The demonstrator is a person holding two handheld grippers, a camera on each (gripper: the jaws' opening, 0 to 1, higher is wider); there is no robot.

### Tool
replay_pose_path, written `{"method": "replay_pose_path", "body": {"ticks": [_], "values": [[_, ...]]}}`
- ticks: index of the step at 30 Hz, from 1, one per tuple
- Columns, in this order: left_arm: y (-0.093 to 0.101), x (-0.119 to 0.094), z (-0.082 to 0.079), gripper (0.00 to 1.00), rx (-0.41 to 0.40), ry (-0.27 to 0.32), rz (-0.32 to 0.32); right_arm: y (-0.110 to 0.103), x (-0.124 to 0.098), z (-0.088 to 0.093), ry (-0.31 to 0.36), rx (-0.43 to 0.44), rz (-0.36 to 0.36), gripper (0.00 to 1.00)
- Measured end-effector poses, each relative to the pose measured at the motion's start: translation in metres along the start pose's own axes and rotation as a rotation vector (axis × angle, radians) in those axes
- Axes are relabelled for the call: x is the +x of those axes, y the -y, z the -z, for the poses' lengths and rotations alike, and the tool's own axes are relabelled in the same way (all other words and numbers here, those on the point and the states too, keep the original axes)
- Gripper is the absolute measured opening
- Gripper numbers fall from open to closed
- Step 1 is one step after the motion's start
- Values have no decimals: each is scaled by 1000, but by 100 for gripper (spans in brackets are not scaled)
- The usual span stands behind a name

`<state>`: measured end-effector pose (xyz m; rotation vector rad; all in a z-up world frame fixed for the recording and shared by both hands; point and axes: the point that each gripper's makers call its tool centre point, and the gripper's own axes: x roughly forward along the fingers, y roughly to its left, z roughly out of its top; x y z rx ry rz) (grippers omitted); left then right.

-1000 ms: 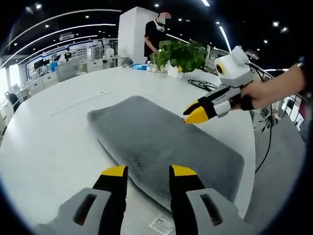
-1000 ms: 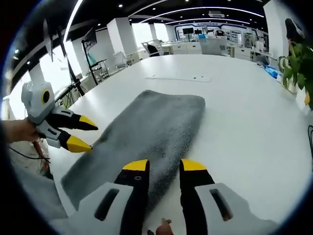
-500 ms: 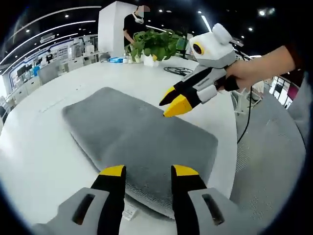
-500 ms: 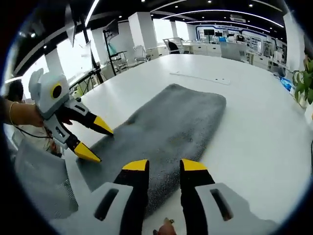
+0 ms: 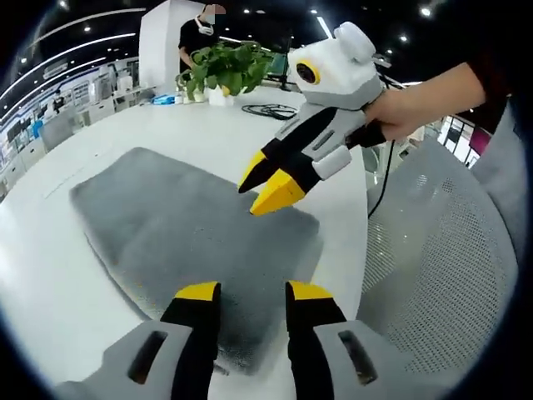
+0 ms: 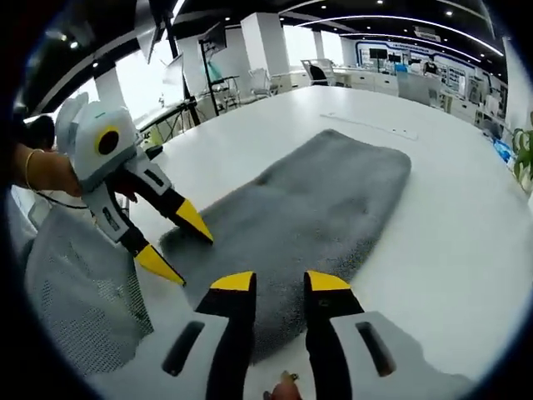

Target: Fold the towel on the table until its edges align and the towel forms a compact rectangular stack.

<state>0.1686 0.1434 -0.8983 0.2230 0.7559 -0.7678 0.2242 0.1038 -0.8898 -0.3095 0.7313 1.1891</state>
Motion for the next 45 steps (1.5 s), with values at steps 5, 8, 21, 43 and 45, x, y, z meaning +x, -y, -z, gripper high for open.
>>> {"method": "replay_pose_path", "body": {"ticks": [5,8,21,43,45], "values": [[13,3,5,25,28,-23,26,-12,0,4,-18,-40,-30,20],[18,6,8,25,56,-39,35,-21,-1,5,-25,-72,-58,20],[13,14,12,21,77,-74,13,-47,0,31,-115,-256,-128,21],[1,17,13,9,-7,-85,51,-41,5,50,-163,-533,-58,13],[1,17,13,9,-23,-73,52,-42,5,50,-158,-533,-57,12]]}}
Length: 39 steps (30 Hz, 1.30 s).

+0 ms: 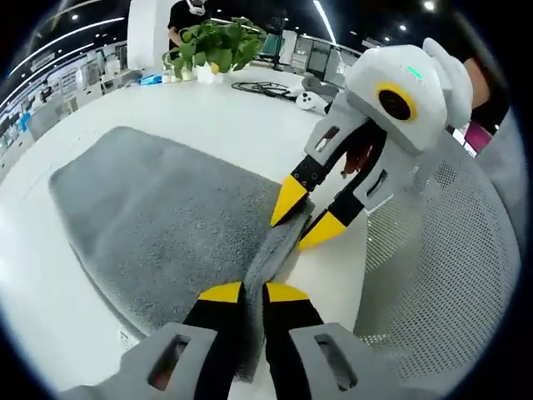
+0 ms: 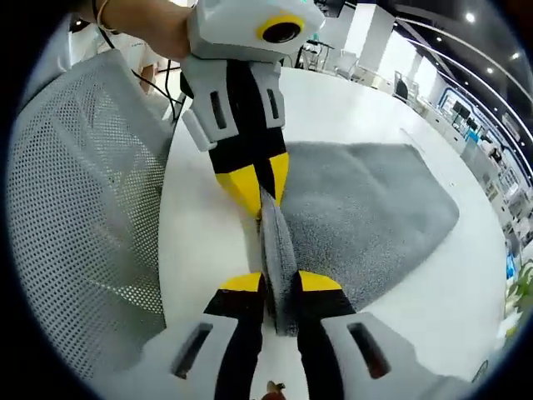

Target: Fold the towel on the table until its edges align and the towel forms a compact rectangular stack.

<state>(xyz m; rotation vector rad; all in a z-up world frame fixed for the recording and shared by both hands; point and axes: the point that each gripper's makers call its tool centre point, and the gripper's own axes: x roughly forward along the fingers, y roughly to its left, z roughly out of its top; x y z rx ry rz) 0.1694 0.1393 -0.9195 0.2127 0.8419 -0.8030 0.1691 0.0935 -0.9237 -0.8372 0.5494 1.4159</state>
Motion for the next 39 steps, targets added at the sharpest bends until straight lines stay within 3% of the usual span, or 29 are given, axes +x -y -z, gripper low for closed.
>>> {"method": "replay_pose_path", "body": {"ticks": [5,12,17,22,27,32,39], "values": [[2,0,-1,9,12,7,-9,4,1,-1,-27,-15,17,8],[4,0,0,11,78,17,-33,11,0,-3,-9,299,-9,5],[7,1,0,13,144,-4,-19,18,-1,-7,-15,431,-22,4],[5,3,0,11,279,-51,-58,22,-7,-13,-2,493,-33,4],[5,5,-3,10,377,-51,-140,23,-8,-13,6,529,-35,4],[2,6,-3,6,329,-54,-162,22,-8,-13,10,543,-37,4],[2,0,-5,5,284,-62,-116,21,-11,-15,16,511,-46,4]]}}
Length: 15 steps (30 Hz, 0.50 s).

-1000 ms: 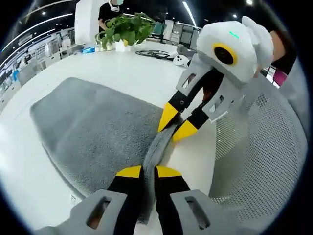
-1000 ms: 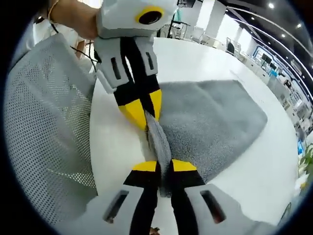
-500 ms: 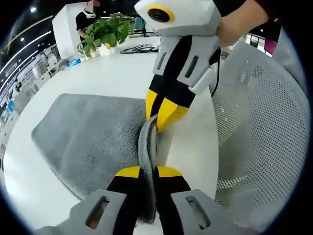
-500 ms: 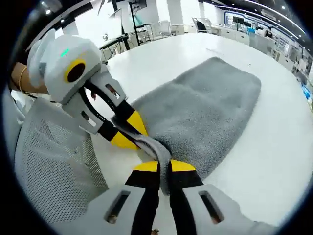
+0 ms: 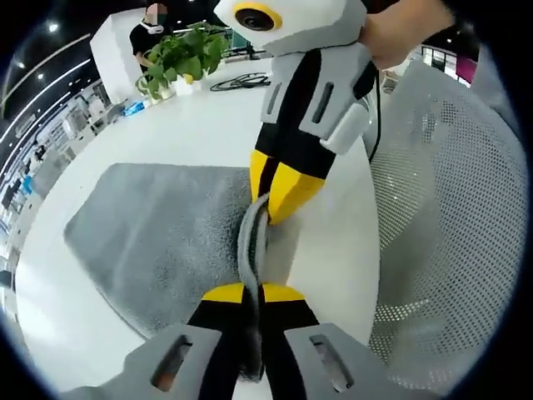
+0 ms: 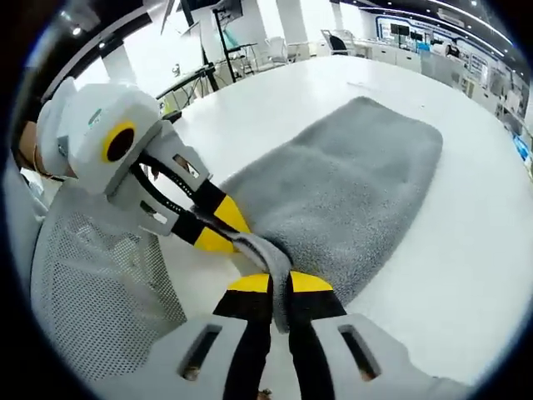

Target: Fold the towel on the table until its edges align and the towel forms a compact rectangular stack.

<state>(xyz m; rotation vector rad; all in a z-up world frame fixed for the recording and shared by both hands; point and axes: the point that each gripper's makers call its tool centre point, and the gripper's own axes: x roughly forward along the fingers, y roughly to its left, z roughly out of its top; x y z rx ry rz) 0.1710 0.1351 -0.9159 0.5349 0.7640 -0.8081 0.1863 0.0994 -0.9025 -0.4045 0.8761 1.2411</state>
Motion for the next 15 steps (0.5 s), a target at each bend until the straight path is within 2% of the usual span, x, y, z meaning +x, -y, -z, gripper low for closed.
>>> {"method": "replay_pose_path", "body": {"ticks": [9,15], "values": [[-2,-15,-12,5,-6,5,37,-2,-13,-8,20,-22,-27,4],[2,-31,-19,5,22,2,66,-14,-25,-15,40,-32,-45,4]]}}
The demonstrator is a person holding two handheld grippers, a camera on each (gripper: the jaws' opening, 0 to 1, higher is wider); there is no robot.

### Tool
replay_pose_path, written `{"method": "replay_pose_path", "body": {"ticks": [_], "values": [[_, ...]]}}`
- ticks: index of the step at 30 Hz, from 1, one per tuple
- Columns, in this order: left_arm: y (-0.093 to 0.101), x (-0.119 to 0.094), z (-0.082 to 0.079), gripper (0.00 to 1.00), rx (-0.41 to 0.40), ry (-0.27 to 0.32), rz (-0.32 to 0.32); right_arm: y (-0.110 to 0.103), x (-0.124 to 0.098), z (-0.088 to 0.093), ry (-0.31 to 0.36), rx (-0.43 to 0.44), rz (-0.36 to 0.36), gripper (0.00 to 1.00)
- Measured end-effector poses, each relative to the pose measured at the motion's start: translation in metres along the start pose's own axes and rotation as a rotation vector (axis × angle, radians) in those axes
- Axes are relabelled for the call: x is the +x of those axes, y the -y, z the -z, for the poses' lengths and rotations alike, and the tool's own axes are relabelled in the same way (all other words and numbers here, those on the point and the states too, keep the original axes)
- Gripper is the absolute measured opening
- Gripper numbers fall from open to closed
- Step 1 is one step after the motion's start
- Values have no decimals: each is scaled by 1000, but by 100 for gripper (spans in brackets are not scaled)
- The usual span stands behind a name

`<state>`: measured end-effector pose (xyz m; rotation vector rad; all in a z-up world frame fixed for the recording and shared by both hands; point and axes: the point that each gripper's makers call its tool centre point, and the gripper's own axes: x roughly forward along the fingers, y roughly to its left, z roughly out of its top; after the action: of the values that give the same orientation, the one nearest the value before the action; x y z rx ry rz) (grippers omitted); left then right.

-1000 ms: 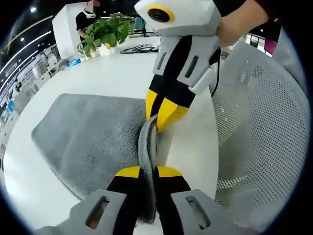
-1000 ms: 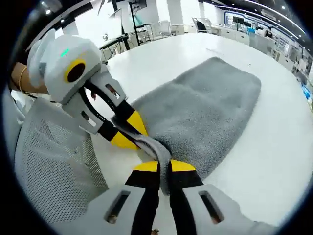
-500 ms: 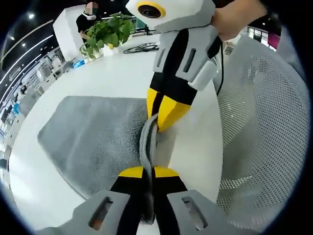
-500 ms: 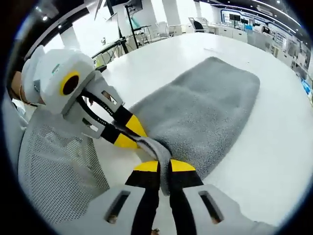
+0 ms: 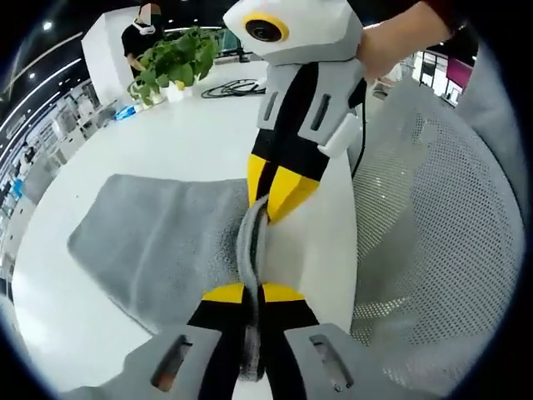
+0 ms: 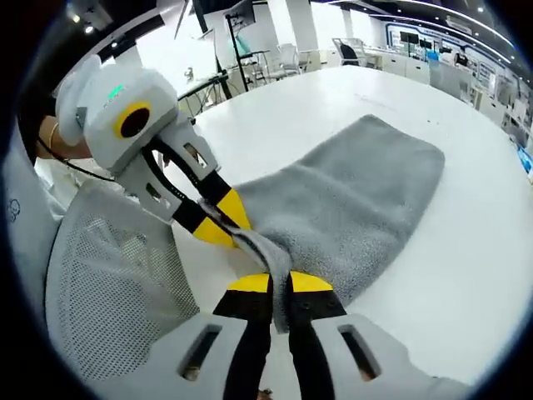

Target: Fold the towel on the table until its edges align and the towel forms a compact rectangular stack.

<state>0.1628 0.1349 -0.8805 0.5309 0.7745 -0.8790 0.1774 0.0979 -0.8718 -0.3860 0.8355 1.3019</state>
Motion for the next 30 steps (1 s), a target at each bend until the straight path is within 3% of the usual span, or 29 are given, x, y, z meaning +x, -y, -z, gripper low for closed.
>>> {"method": "replay_pose_path", "body": {"ticks": [10,13,21,23,26,30], "values": [[5,-36,-22,5,84,17,8,-18,-26,-16,55,1,-32,4],[5,-47,-31,5,198,11,-11,-24,-38,-24,78,-5,-32,4],[9,-66,-50,5,230,34,-20,-30,-60,-37,118,-40,-24,4],[7,-68,-54,5,232,34,-22,-29,-63,-40,121,-88,-6,4],[2,-68,-59,5,211,38,-18,-25,-65,-43,129,-166,17,4],[-2,-65,-60,5,142,49,-14,-23,-64,-42,127,-209,35,5]]}}
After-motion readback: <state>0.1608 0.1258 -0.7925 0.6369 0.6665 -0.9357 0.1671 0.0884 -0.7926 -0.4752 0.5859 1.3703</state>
